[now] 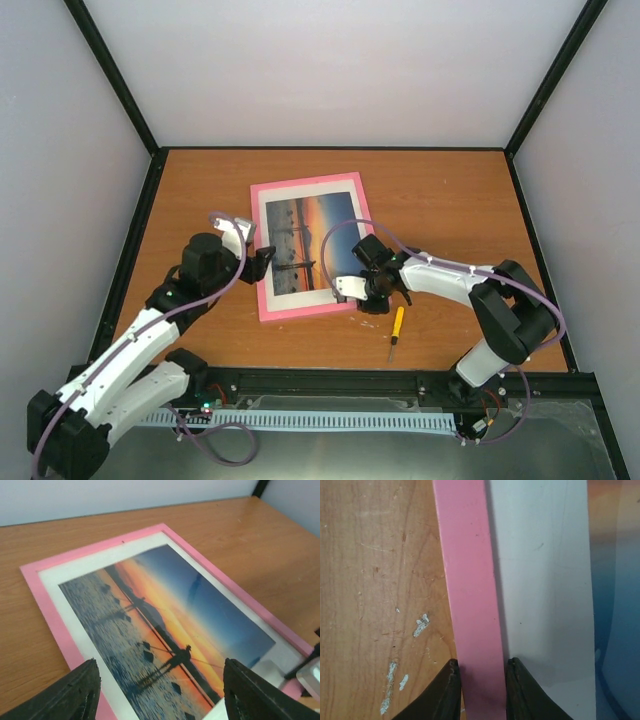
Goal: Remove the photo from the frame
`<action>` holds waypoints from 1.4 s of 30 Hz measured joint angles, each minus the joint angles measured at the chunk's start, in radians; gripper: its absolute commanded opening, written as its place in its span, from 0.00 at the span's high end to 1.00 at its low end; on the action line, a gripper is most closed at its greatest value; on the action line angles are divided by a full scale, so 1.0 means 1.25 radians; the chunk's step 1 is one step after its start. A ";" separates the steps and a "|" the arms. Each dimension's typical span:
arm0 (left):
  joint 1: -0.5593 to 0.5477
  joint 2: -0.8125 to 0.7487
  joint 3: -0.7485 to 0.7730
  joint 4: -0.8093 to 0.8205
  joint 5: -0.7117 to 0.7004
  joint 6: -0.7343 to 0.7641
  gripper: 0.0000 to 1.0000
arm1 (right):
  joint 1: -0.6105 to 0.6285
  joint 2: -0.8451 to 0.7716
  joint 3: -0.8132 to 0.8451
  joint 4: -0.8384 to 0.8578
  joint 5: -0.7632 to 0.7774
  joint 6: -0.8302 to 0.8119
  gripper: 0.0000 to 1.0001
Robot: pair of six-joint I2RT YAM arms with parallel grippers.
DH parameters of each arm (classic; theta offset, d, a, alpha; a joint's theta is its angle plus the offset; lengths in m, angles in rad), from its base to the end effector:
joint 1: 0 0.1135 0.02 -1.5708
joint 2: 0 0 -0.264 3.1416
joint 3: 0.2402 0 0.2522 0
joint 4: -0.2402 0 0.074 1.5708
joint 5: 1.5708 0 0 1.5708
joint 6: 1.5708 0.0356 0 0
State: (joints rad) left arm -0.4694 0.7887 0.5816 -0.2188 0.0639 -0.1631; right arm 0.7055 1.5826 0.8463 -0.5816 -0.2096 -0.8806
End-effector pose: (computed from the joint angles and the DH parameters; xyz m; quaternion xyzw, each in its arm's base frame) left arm 0.1646 -0.0861 0.2639 0.1453 0.8277 -0.1939 0.5062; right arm 0.2024 0.1821 0.1521 -0.7122 0.6829 0.0924 0.1340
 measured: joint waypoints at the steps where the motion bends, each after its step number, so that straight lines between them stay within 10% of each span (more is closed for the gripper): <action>1: 0.000 0.011 0.001 0.001 0.018 0.006 0.35 | 0.002 -0.002 -0.001 0.003 0.001 -0.006 0.90; 14: -0.061 0.087 0.054 -0.038 0.078 0.070 0.44 | 0.005 -0.082 0.032 -0.102 -0.006 -0.007 0.97; 23: -0.257 0.156 0.239 -0.158 -0.056 0.182 0.43 | -0.054 -0.127 0.167 -0.219 -0.081 -0.001 0.97; 42: -0.569 0.318 0.182 -0.190 -0.376 0.425 0.46 | -0.094 -0.153 0.207 -0.273 -0.157 0.043 0.97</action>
State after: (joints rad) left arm -1.1812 1.1858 0.8089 -0.4557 -0.4057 0.3687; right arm 0.5884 1.3918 1.1046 -0.9234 -0.4065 -0.8268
